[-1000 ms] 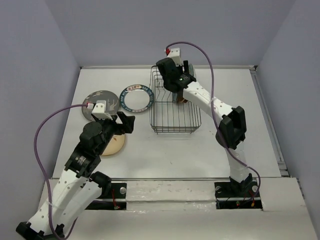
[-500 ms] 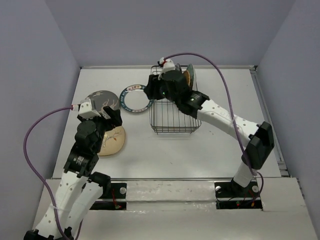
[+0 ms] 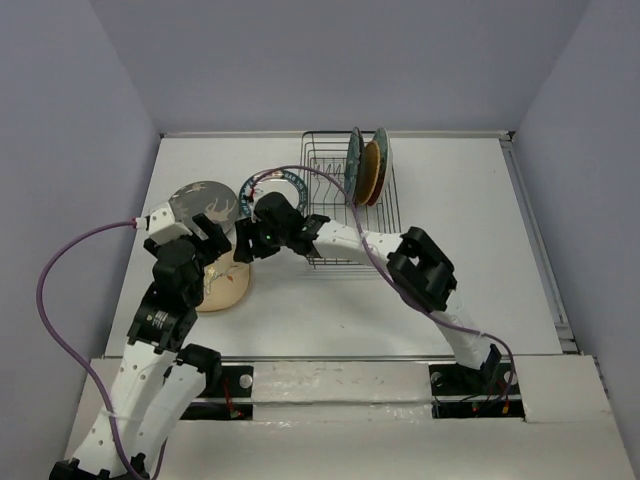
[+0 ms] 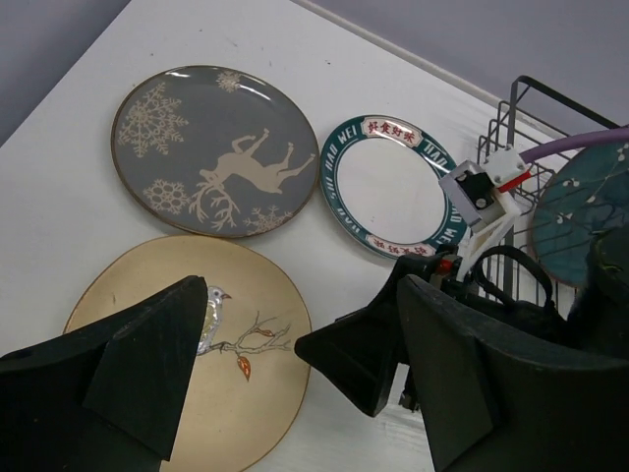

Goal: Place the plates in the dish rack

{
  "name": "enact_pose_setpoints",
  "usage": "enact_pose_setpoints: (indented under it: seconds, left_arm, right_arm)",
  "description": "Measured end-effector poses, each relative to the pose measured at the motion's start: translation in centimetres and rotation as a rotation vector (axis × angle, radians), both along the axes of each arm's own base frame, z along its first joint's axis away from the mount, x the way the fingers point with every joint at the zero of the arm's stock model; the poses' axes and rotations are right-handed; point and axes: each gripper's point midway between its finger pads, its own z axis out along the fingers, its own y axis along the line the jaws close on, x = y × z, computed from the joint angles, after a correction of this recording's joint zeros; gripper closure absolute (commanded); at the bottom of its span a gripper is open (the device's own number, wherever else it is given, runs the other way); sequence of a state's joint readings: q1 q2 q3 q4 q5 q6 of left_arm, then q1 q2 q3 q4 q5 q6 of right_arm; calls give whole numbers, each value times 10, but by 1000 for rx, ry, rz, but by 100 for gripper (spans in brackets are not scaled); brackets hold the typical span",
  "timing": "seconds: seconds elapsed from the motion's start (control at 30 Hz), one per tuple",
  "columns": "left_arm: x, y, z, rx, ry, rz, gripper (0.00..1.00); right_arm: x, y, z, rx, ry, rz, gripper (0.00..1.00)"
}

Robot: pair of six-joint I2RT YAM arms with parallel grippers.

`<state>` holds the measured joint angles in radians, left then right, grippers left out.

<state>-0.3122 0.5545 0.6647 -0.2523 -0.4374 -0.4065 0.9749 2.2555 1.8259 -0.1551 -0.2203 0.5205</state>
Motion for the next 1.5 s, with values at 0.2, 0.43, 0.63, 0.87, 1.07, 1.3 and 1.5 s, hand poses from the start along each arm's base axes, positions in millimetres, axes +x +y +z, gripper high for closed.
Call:
enact_pose_setpoints:
  seconds: [0.2,0.43,0.63,0.87,1.07,1.3,1.5]
  left_arm:
    - [-2,2,-1,3,3,6,12]
    - [-1,-4,1,-4,-3,-25,12]
    - [-2,-9,8,-20,-34,-57,11]
    - [-2,-17,16,-35,-65,-104,11]
    - [-6,-19,26,-47,-104,-128,11]
    - [-15,-16,41,-58,-169,-138,11]
    - [-30,-14,62,-76,-262,-153,11]
  right_arm:
    - [5,5,-40,-46,75,-51,37]
    - [4,14,-62,-44,120,-82,50]
    - [0,23,-68,12,177,-106,74]
    - [0,23,-74,74,240,-167,93]
    - [-16,-1,-67,54,235,-189,93]
    - [-7,-39,20,37,4,-220,93]
    - [46,-86,86,-15,-167,-367,93]
